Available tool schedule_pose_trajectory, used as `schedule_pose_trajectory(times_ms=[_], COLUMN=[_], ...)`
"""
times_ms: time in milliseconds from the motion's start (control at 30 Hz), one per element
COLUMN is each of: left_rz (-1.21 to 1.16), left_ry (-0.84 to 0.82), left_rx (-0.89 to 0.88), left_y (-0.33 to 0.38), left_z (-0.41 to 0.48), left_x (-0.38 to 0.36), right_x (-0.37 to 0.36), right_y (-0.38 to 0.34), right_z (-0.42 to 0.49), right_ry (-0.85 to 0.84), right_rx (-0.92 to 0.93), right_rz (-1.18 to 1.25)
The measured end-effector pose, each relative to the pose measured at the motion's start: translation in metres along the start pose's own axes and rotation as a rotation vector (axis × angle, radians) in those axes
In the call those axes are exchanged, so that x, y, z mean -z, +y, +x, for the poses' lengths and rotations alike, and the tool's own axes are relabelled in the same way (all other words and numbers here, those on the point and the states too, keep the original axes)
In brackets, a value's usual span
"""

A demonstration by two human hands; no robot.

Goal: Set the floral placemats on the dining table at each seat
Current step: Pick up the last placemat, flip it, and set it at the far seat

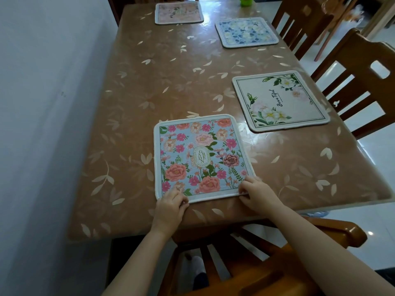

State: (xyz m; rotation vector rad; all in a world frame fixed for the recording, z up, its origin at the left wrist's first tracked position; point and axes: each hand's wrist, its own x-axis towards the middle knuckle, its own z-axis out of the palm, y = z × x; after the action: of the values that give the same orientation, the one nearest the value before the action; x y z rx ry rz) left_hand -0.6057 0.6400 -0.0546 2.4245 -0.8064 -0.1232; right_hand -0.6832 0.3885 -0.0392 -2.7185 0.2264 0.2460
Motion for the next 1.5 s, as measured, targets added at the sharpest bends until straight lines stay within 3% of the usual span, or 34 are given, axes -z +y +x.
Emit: schedule_pose_trajectory(times_ms=[400, 667, 1500], left_rz=[0.002, 0.032, 0.002], left_ry=[0.001, -0.032, -0.031], left_rx=[0.065, 0.069, 0.081], left_y=[-0.002, -0.001, -0.001], left_z=[-0.006, -0.007, -0.007], left_x=[-0.002, -0.005, -0.004], right_x=[-0.003, -0.007, -0.011], right_y=[-0.002, 0.002, 0.002], right_z=[-0.005, -0.006, -0.003], right_ry=[-0.009, 0.028, 0.046], right_rx=[0.013, 0.134, 0.141], right_rz=[0.004, -0.066, -0.017])
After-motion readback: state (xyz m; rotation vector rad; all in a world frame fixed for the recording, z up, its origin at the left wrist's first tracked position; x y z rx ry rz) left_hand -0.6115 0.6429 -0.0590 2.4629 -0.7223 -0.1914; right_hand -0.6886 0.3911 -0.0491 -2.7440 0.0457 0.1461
